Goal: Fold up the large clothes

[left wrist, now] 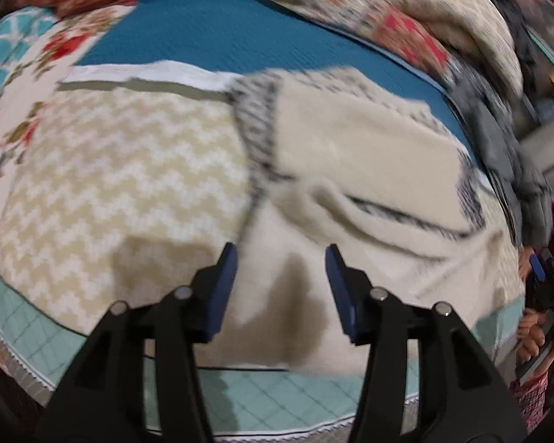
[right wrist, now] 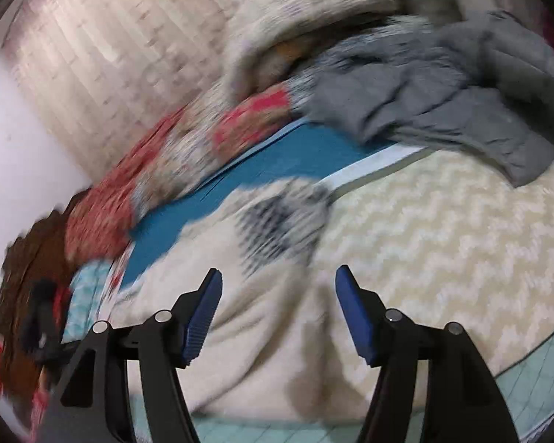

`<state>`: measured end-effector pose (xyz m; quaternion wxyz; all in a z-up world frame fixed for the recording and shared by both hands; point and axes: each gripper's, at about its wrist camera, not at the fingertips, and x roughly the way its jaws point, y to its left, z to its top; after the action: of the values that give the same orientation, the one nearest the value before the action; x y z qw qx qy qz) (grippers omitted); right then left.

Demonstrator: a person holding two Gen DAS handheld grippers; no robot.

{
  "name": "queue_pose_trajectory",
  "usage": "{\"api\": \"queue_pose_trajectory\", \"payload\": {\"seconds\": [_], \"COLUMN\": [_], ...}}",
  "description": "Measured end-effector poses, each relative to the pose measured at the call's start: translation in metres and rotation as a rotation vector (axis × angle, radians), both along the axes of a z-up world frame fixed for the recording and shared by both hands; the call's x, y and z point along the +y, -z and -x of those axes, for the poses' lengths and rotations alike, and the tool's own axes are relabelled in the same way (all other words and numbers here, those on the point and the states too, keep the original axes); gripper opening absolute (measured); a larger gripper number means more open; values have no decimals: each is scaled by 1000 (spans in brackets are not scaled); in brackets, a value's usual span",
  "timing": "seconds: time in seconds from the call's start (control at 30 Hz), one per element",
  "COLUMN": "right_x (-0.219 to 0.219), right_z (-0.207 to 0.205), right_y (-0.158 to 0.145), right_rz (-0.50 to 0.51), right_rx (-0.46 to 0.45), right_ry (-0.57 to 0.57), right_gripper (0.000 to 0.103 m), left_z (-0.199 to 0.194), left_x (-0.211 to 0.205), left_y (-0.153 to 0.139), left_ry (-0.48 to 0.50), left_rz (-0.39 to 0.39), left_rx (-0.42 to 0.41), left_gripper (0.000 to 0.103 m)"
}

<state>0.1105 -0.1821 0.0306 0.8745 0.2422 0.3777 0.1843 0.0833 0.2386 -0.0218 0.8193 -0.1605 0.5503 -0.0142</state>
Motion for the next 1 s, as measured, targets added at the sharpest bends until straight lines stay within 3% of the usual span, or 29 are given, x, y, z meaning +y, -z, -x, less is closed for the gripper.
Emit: {"api": "queue_pose_trajectory", "payload": {"seconds": [0.07, 0.17, 0.2, 0.23, 0.3, 0.33, 0.43, 0.53, 0.57, 0.63, 0.67, 0.7, 0.77, 0.8, 0.83, 0.87, 0.93, 0.97, 1.0], "right_x": [35, 91, 108, 124, 154, 162, 160, 152, 150, 149, 144, 135, 113, 100, 87, 76, 61, 55, 46], "right_z": [12, 28, 30, 30, 19, 11, -14, -50, -70, -103, -121, -127, -124, -114, -99, -84, -52, -35, -21], "right_y": [5, 37, 51, 63, 85, 90, 68, 36, 31, 30, 38, 44, 50, 44, 34, 27, 16, 16, 19], "right_rz": [14, -60, -72, -68, -44, -72, -227, -252, -208, 1, 105, 75, -99, -102, -65, -16, 128, 172, 208], "right_rx": [42, 190, 245, 289, 356, 373, 316, 192, 162, 113, 162, 230, 289, 256, 197, 138, 39, 4, -25], "right_ry": [-180, -405, -450, -477, -518, -524, -488, -392, -307, -167, -89, -80, -135, -133, -123, -114, -62, -36, -4], "right_gripper": [59, 59, 59, 56, 11, 7, 6, 6, 6, 8, 8, 8, 8, 9, 9, 15, 40, 67, 87], "left_z": [-7, -28, -34, -41, -47, -47, -40, -44, -48, -57, -58, -54, -41, -35, -28, -24, -10, -5, 2], "left_x": [-19, -42, -46, -48, -41, -36, -14, 12, 17, 26, 28, 29, 40, 46, 53, 60, 73, 78, 80], "left_y": [6, 29, 40, 55, 68, 66, 25, -15, -18, -17, -15, -14, -13, -11, -8, -7, -1, 2, 7], "left_ry": [48, 73, 73, 73, 29, 13, -27, -134, -171, -216, -234, -242, -233, -234, -242, -247, -244, -241, -237], "left_rz": [22, -31, -30, -31, -2, 27, 110, 87, 78, 42, 4, -14, -9, -21, -46, -54, -60, -57, -44], "left_rx": [18, 75, 101, 148, 179, 170, 32, -115, -121, -113, -100, -96, -125, -128, -119, -118, -127, -122, -113], "left_gripper": [47, 44, 17, 0, 0, 0, 0, 0, 0, 0, 0, 0, 0, 5, 18, 24, 37, 41, 53]}}
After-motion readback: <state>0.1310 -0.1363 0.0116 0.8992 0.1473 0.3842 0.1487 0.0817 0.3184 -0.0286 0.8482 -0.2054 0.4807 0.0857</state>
